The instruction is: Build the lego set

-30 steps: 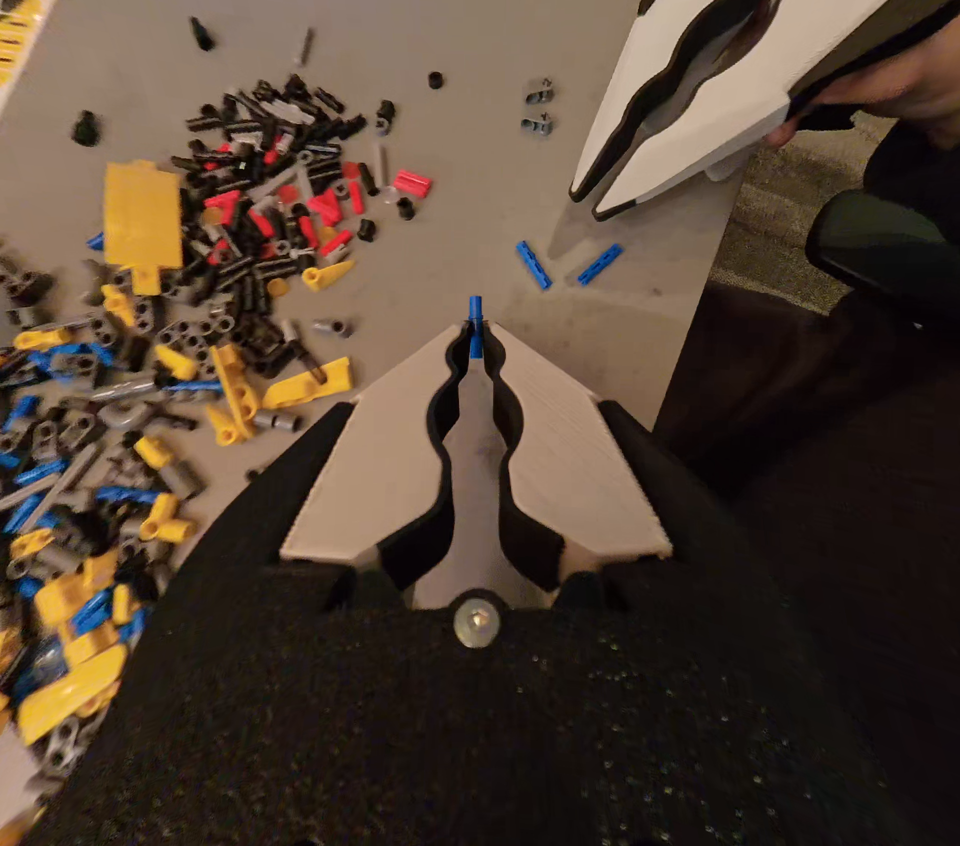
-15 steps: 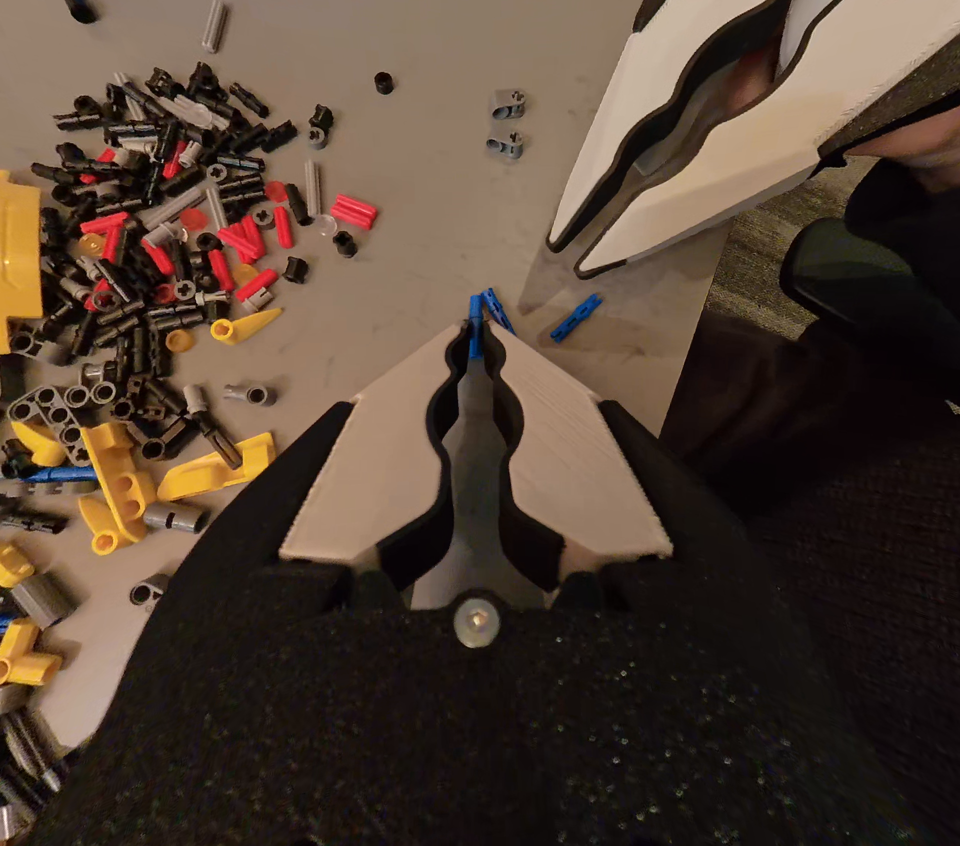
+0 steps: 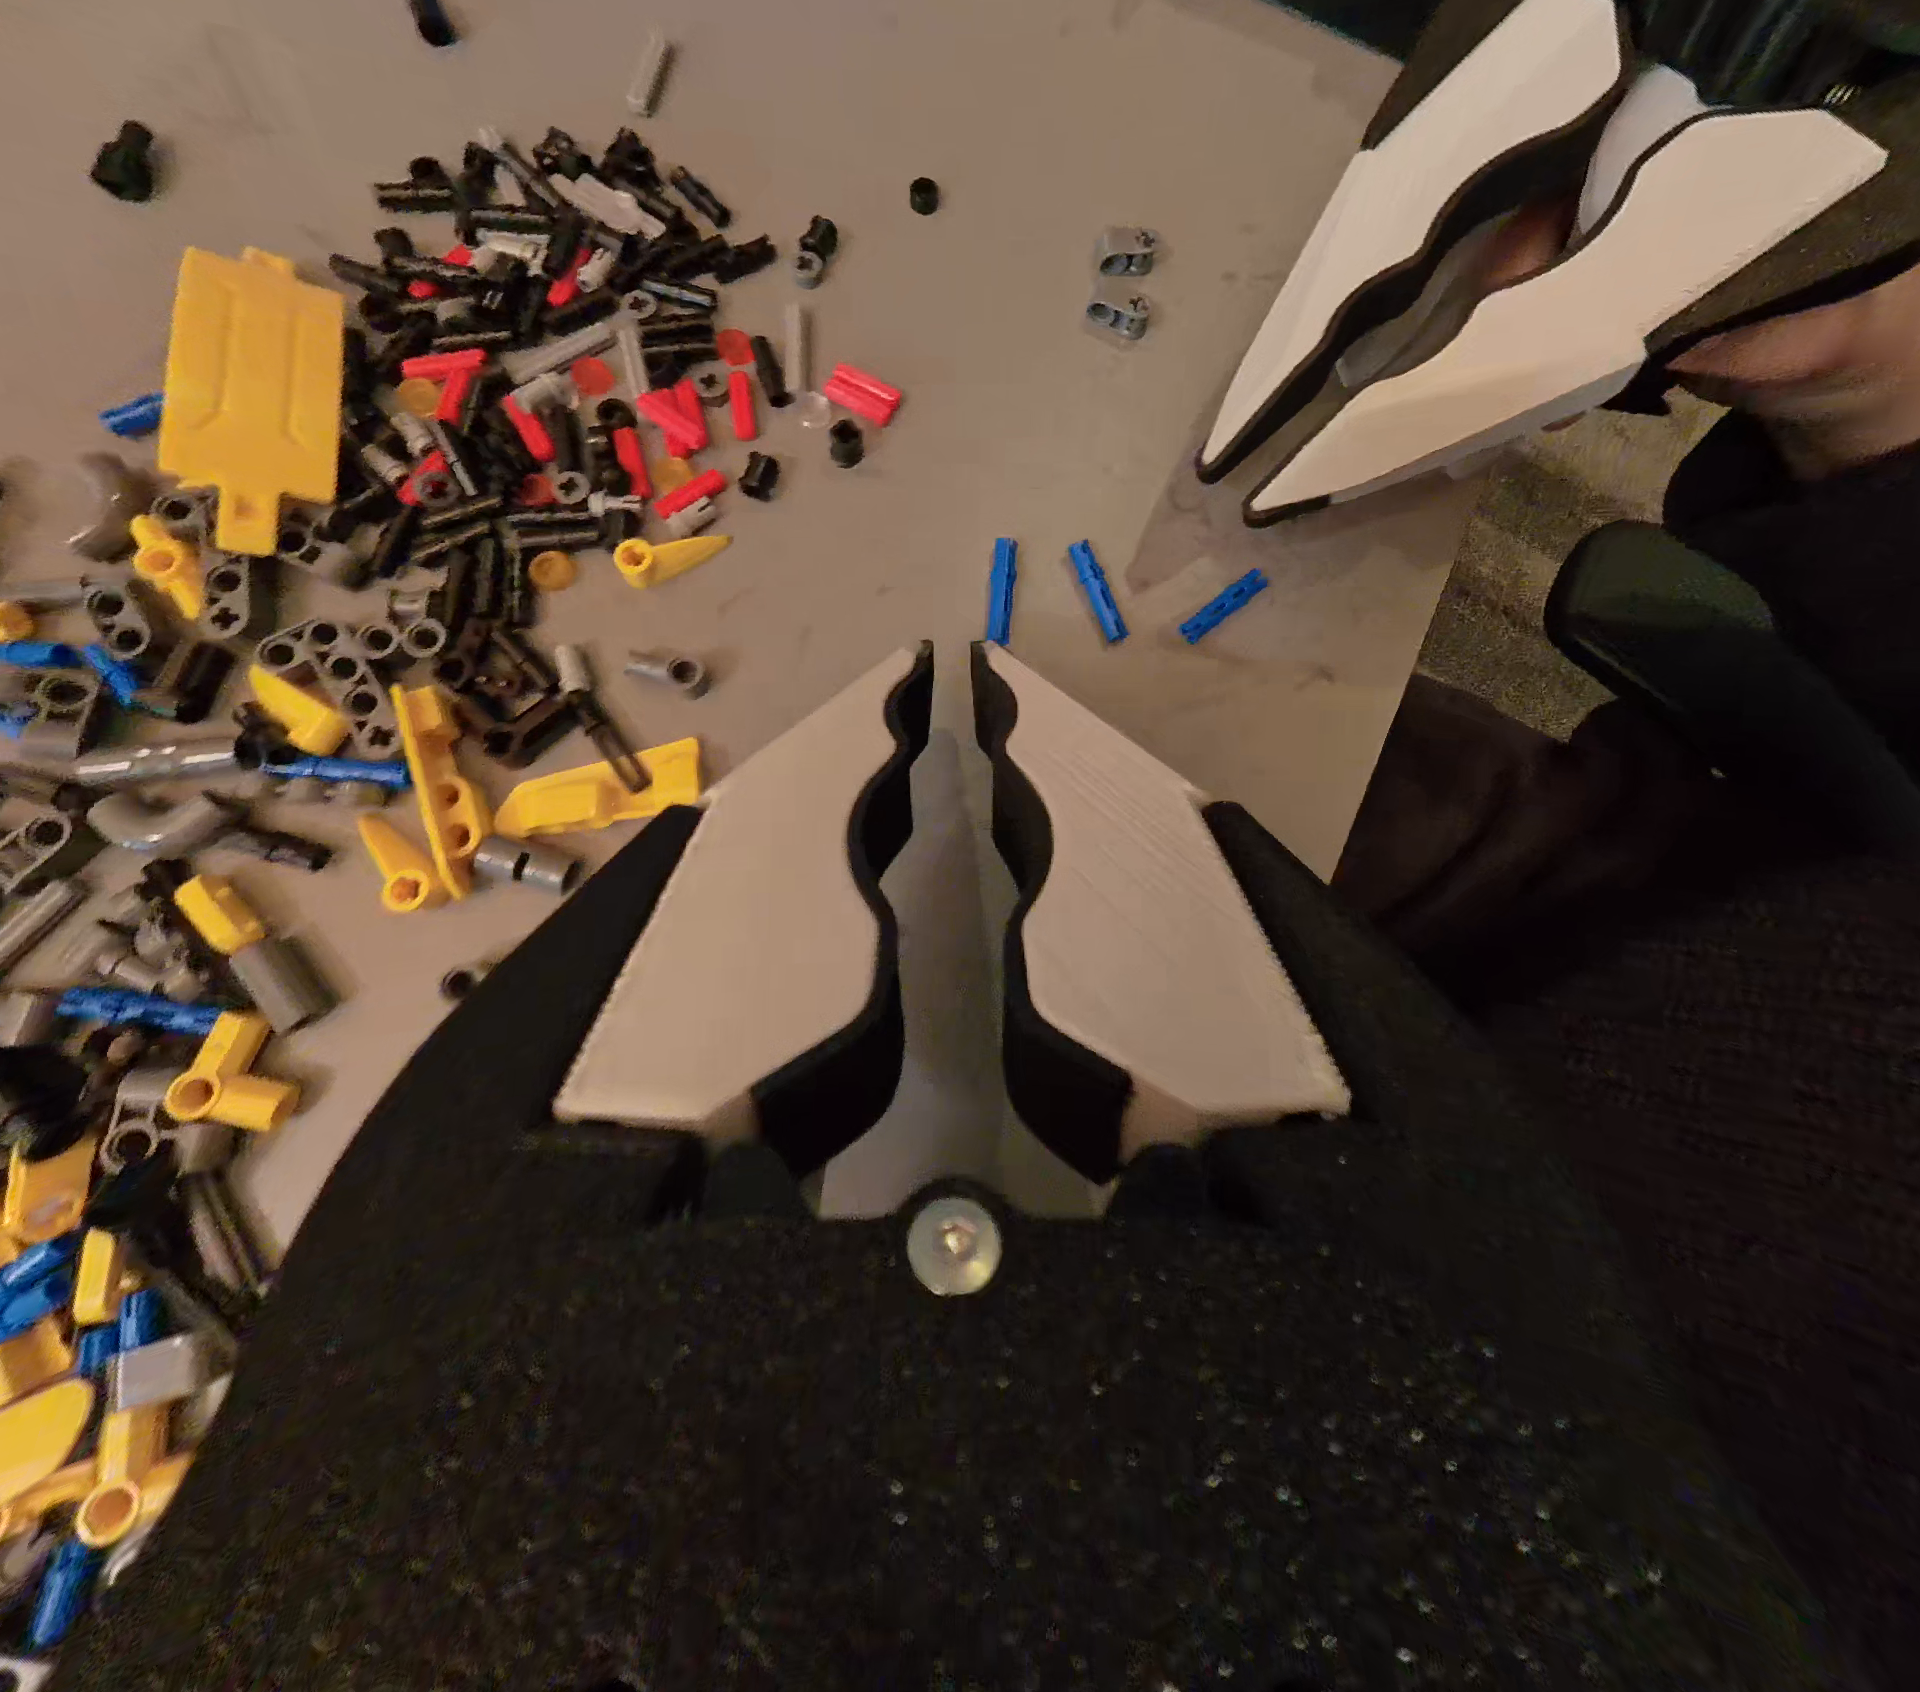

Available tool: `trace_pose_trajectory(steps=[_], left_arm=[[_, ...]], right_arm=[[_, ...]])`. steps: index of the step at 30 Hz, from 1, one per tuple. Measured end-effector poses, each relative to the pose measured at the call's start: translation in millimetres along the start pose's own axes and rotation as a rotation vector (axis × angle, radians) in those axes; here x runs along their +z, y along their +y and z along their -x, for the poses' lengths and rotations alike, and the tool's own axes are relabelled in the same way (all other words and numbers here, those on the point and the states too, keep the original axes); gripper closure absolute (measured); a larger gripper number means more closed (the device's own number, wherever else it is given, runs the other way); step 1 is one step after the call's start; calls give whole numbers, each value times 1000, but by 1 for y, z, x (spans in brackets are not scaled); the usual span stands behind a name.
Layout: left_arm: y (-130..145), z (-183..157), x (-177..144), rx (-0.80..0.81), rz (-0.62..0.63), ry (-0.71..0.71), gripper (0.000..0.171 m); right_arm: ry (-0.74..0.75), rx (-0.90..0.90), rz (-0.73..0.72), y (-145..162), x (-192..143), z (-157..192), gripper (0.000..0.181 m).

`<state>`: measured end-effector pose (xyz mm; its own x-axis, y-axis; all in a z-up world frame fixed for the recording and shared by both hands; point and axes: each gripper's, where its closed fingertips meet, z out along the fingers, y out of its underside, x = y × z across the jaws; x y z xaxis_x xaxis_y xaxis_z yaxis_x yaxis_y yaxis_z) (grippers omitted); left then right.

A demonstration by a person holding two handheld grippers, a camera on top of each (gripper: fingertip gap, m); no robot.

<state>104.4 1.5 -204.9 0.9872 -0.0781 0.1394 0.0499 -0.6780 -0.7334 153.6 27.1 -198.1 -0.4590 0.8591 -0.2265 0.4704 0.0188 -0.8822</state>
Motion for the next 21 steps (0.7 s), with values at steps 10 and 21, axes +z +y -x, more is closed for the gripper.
trace_pose_trajectory(steps=[10, 21], left_arm=[[5, 4, -2, -31, -10, 0, 164], [1, -5, 7, 0, 0, 17, 163]], right_arm=[[2, 1, 1, 0, 0, -1, 173], [5, -2, -2, 0, 0, -1, 173]])
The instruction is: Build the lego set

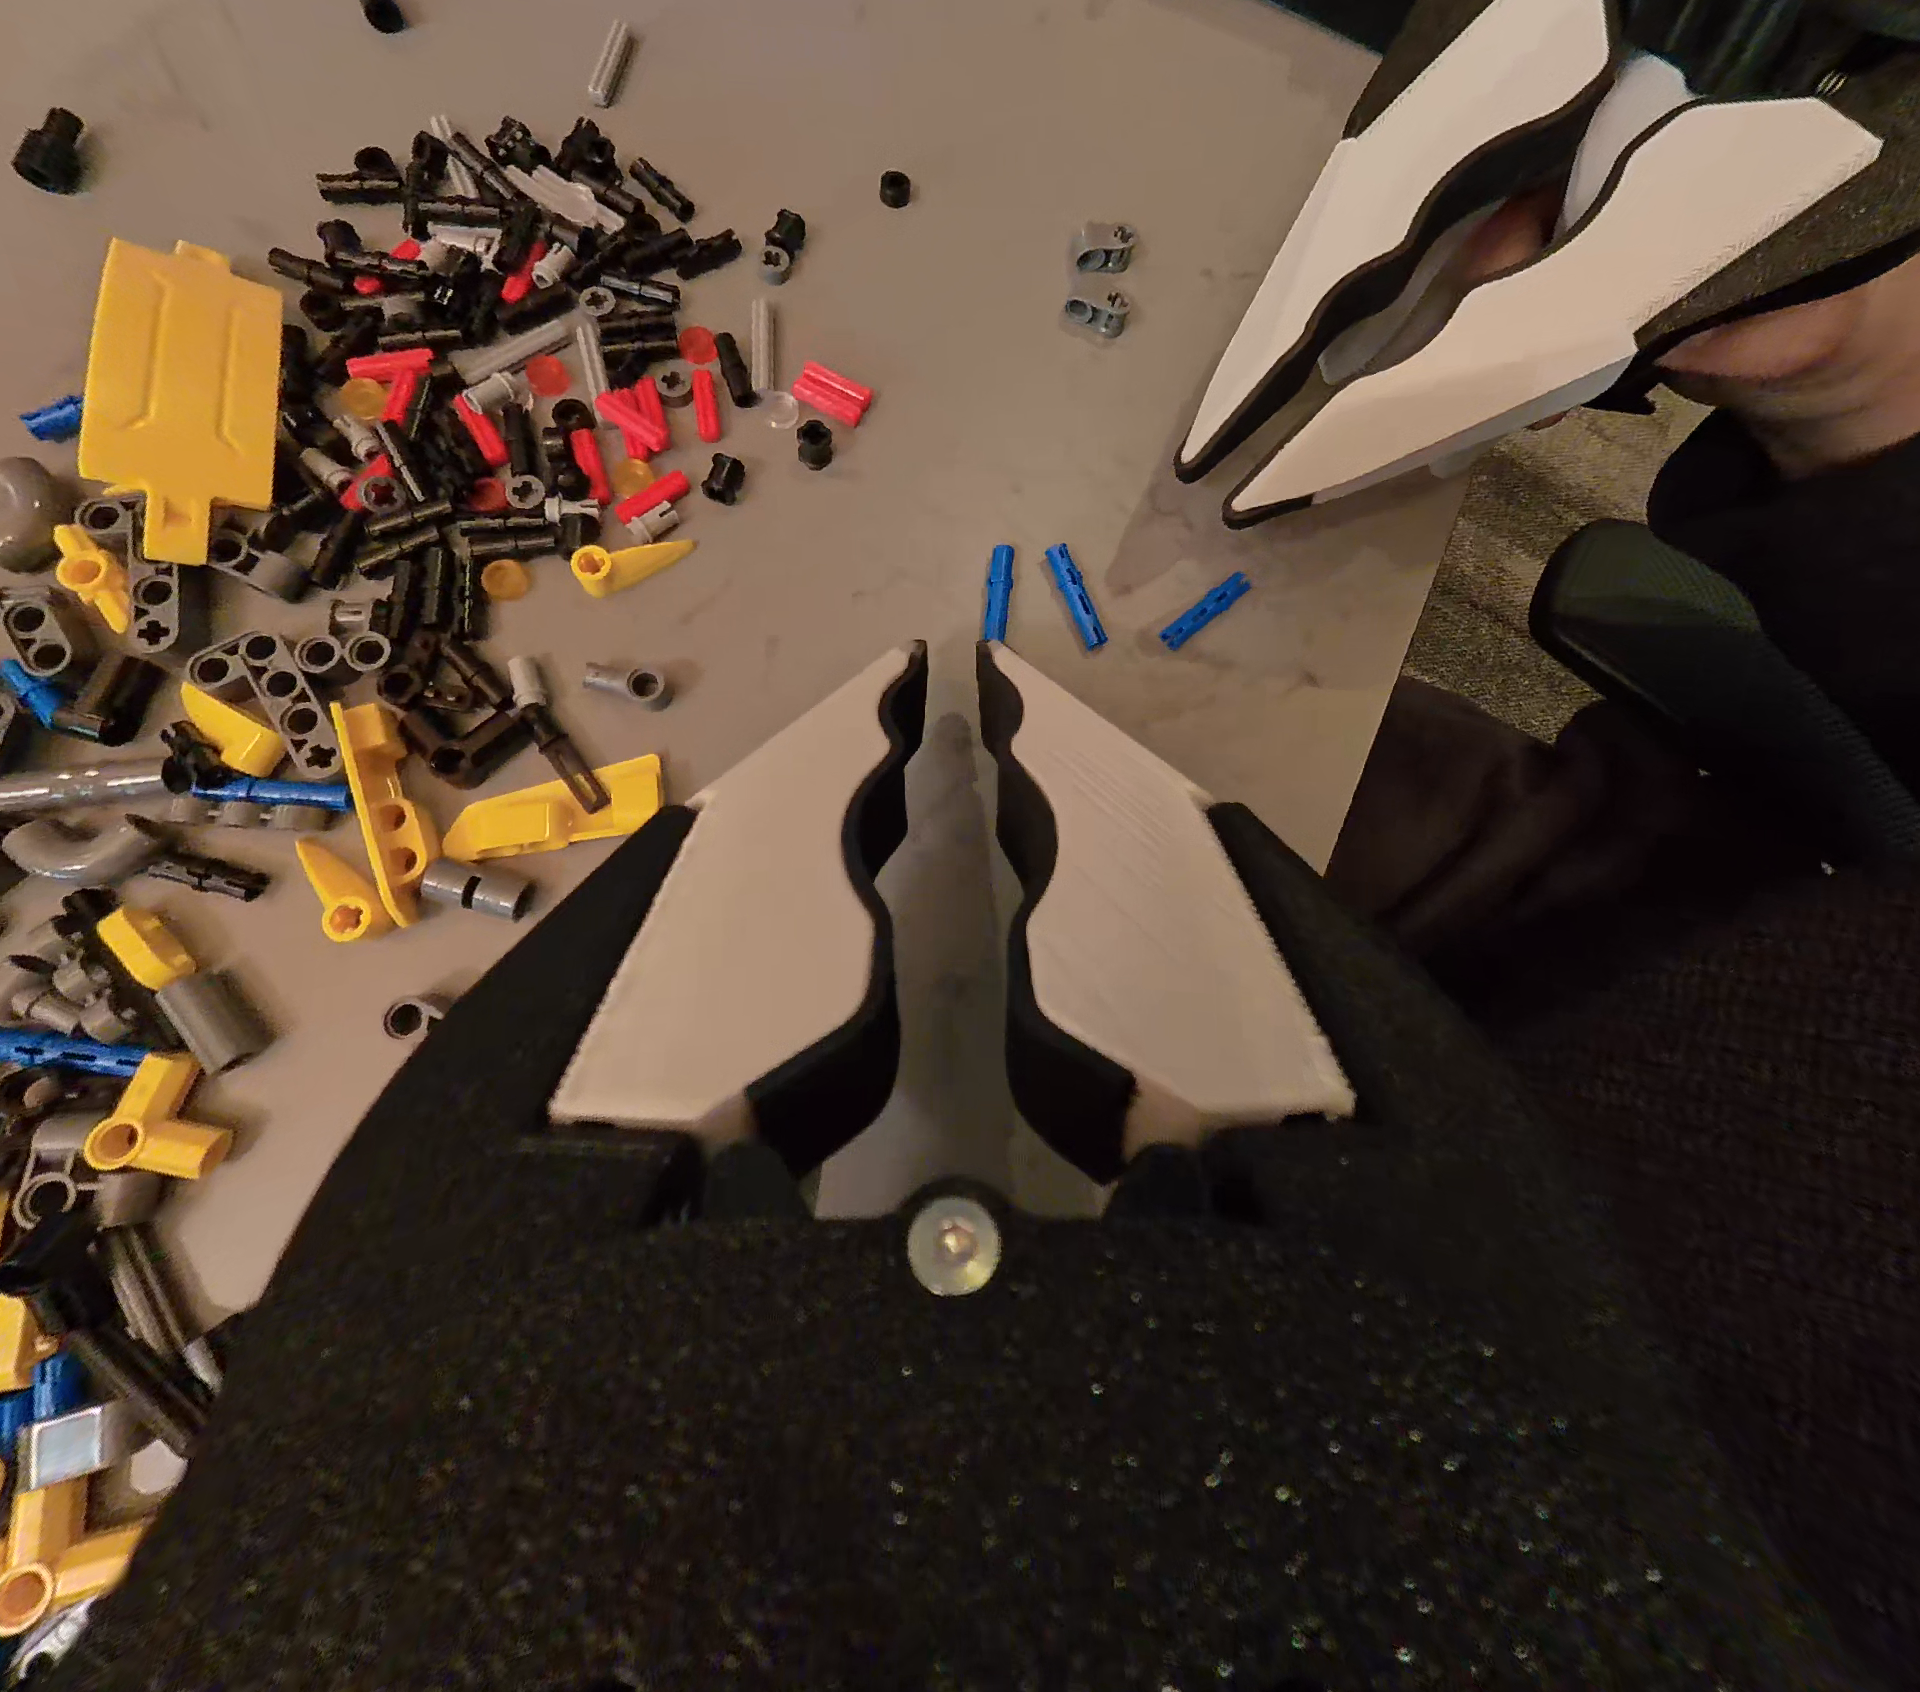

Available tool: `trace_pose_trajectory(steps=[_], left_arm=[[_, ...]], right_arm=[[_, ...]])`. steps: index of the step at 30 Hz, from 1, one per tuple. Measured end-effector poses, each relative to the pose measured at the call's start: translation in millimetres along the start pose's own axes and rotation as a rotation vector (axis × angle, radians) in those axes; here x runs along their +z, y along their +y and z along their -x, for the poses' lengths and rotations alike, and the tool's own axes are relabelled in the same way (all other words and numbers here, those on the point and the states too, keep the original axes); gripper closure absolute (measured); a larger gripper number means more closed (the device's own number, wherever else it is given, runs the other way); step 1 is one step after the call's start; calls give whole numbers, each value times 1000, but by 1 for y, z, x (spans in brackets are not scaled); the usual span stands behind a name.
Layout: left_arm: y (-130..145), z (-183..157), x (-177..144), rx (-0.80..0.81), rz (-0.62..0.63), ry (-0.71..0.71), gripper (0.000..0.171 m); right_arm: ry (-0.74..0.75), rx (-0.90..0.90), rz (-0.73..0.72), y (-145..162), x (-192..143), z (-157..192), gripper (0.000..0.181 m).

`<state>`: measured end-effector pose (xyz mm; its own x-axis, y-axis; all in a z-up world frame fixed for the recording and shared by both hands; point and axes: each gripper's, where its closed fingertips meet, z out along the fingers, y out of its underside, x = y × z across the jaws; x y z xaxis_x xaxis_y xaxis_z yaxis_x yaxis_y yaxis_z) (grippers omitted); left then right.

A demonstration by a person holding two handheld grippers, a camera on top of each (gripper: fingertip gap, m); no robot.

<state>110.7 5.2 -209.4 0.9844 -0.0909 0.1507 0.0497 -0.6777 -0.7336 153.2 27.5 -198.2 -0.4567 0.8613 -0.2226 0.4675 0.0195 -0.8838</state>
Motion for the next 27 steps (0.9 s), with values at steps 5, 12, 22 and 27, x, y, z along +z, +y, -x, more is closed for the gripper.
trace_pose_trajectory(steps=[5, 12, 22, 27], left_arm=[[0, -3, 1, -8, -4, 20, 163], [1, -7, 9, 11, 15, 23, 163], [-2, -3, 13, 3, 11, 19, 163], [-2, 0, 15, 0, 17, 10, 163]], right_arm=[[-1, -2, -1, 0, 0, 0, 173], [0, -3, -3, 0, 0, 0, 173], [-2, -4, -4, 0, 0, 1, 173], [-2, -4, -4, 0, 0, 1, 172]])
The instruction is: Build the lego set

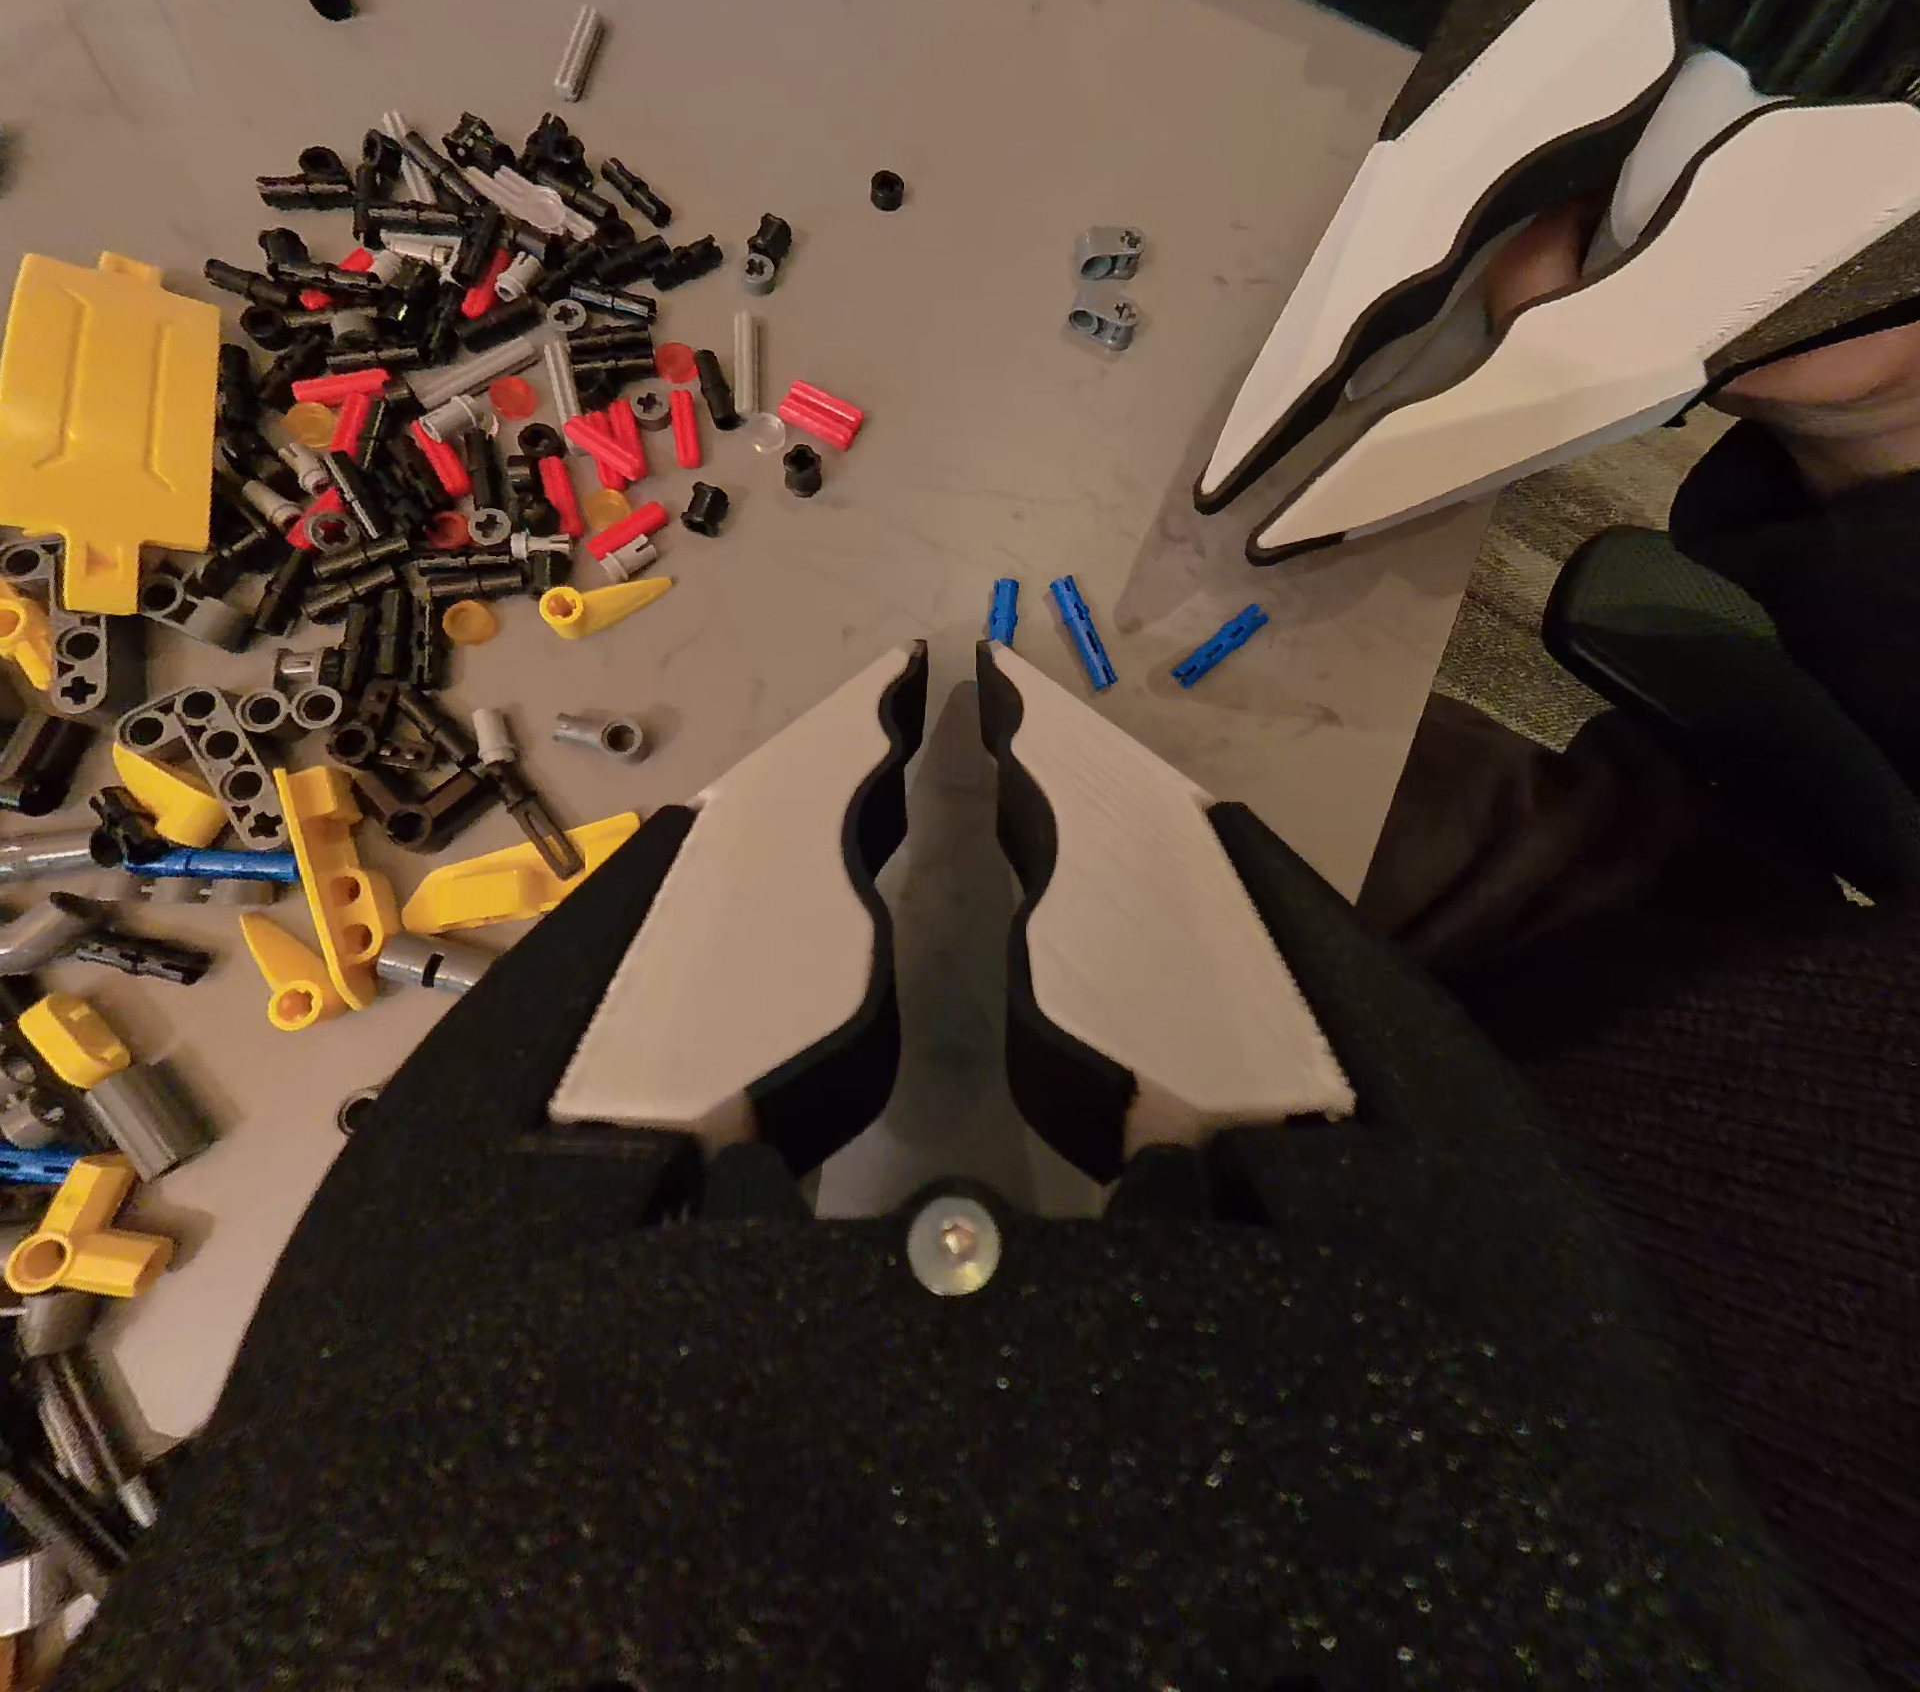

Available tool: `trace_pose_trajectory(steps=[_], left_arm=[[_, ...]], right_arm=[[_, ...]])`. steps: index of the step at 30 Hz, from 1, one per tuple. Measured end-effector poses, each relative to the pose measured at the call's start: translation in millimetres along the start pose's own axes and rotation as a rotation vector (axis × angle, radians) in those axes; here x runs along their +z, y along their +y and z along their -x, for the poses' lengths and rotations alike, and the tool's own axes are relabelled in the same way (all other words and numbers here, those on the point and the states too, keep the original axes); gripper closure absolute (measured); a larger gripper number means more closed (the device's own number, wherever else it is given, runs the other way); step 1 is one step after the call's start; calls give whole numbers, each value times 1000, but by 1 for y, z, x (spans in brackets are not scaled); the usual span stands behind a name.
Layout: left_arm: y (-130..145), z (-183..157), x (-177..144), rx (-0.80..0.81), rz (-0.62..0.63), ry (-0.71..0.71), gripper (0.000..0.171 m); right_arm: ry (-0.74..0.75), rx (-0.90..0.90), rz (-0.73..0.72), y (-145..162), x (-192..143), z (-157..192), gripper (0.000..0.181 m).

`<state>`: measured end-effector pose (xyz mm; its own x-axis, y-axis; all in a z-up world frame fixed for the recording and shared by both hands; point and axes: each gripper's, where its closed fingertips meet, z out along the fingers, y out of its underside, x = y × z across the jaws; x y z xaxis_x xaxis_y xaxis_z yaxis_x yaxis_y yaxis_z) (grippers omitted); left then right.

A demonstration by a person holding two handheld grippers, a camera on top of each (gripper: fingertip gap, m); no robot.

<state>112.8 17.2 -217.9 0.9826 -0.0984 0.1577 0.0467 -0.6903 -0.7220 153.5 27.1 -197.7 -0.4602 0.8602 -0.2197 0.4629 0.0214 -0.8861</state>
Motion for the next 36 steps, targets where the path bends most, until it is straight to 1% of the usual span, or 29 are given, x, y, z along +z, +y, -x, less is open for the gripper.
trace_pose_trajectory(steps=[4, 15, 36], left_arm=[[-2, -4, 0, 1, -10, 18, 163], [3, 6, 1, -8, 13, -23, 163], [-1, 1, -9, -3, -28, -8, 163]], right_arm=[[-1, 1, 0, 0, 0, 0, 173], [-1, 0, -1, 0, 0, 0, 172], [-3, 1, 1, 0, 0, 0, 172]])
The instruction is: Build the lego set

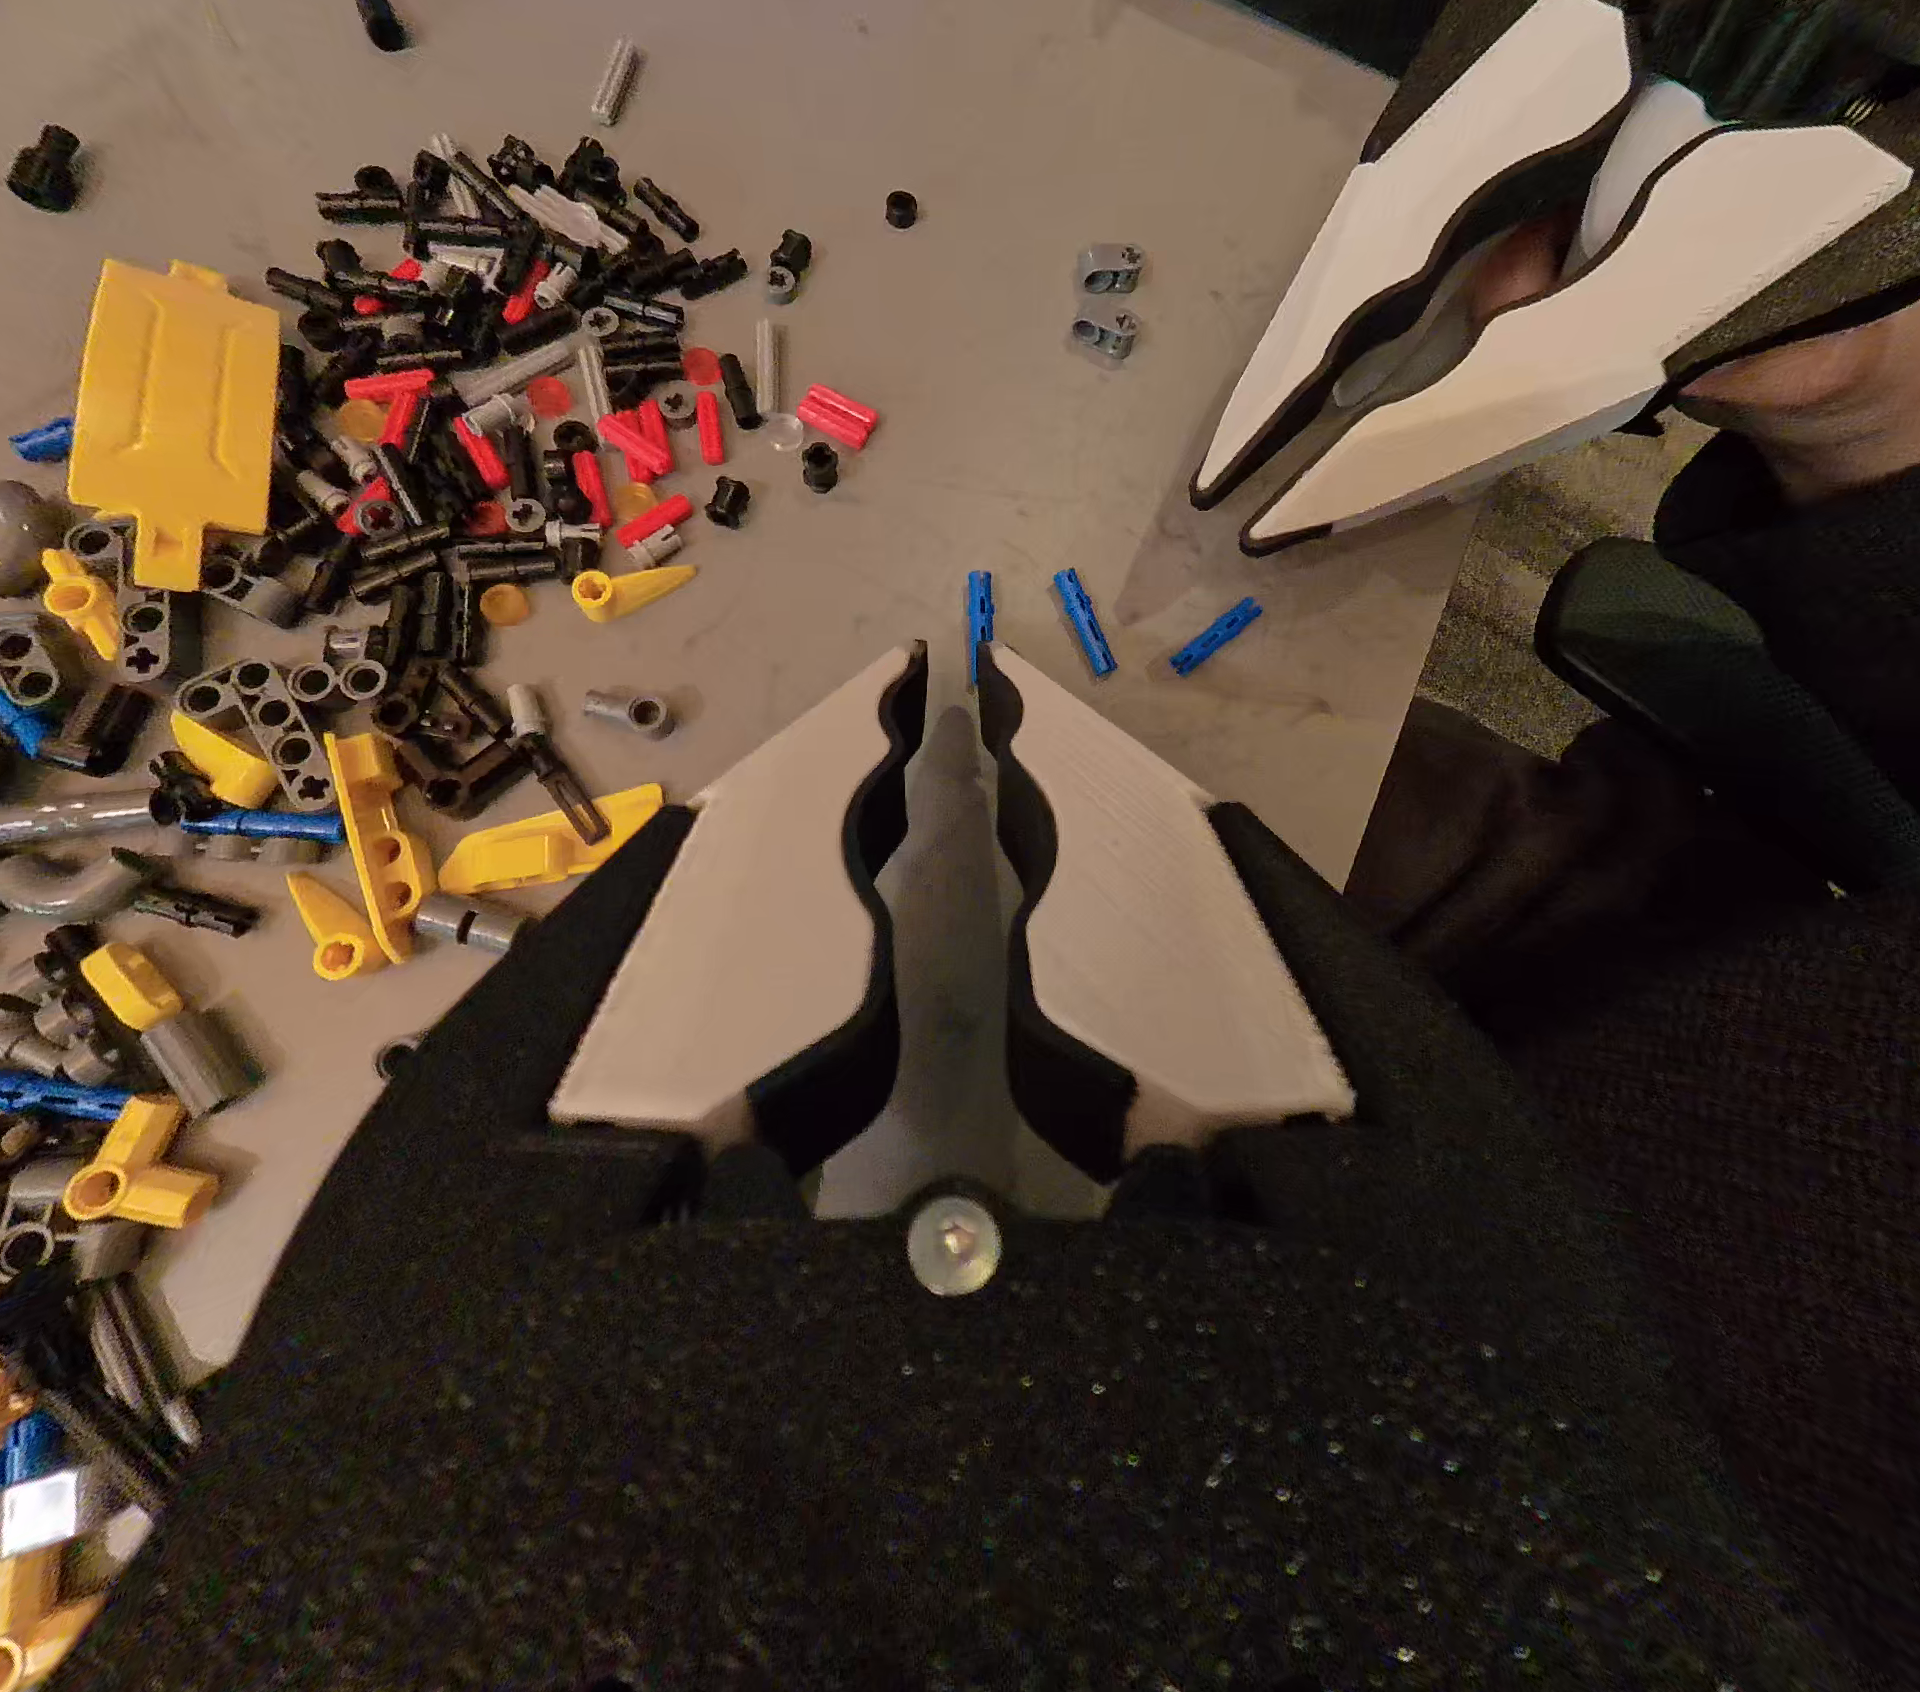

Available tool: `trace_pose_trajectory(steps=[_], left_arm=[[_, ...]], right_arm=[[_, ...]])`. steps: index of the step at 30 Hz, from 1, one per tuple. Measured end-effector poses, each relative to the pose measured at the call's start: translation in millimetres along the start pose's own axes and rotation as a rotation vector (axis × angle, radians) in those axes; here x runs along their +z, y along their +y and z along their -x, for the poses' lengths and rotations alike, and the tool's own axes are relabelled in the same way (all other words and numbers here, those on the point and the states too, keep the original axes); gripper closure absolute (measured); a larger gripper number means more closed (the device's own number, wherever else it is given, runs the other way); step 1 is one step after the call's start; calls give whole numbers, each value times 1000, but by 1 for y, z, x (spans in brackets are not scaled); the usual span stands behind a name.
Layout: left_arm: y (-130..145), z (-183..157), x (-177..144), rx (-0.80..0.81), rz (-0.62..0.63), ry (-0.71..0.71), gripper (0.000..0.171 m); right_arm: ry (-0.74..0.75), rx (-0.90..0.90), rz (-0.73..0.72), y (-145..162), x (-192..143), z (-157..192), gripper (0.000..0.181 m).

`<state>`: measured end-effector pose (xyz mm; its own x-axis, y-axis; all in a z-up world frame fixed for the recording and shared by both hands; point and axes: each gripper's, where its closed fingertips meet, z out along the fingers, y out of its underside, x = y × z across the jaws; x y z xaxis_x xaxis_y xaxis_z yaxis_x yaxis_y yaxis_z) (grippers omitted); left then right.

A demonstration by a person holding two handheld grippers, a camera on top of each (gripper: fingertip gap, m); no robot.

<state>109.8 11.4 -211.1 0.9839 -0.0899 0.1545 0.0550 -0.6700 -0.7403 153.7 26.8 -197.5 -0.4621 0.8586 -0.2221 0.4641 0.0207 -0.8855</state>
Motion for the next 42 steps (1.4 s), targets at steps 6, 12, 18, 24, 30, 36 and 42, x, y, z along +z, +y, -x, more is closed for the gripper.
trace_pose_trajectory(steps=[6, 12, 18, 24, 30, 36, 42], left_arm=[[6, -11, -6, -8, -5, 6, 163], [12, -23, -10, -57, -46, 48, 144], [12, -25, -11, -73, -56, 69, 143], [13, -23, -9, -61, -47, 51, 143], [11, -20, -7, -43, -50, 10, 143], [11, -16, -5, -42, -46, -21, 143], [10, -14, -5, -51, -47, -35, 143]], right_arm=[[-2, 3, 2, 0, 0, 0, 172], [-7, 7, 4, 0, 0, 0, 173], [-8, 8, 4, 0, 0, 0, 173], [-7, 7, 2, 0, 0, 0, 173], [-7, 2, -1, 0, 0, 1, 173], [-5, -3, -5, -1, 0, 1, 173], [-5, -7, -7, -1, -1, 1, 173]])
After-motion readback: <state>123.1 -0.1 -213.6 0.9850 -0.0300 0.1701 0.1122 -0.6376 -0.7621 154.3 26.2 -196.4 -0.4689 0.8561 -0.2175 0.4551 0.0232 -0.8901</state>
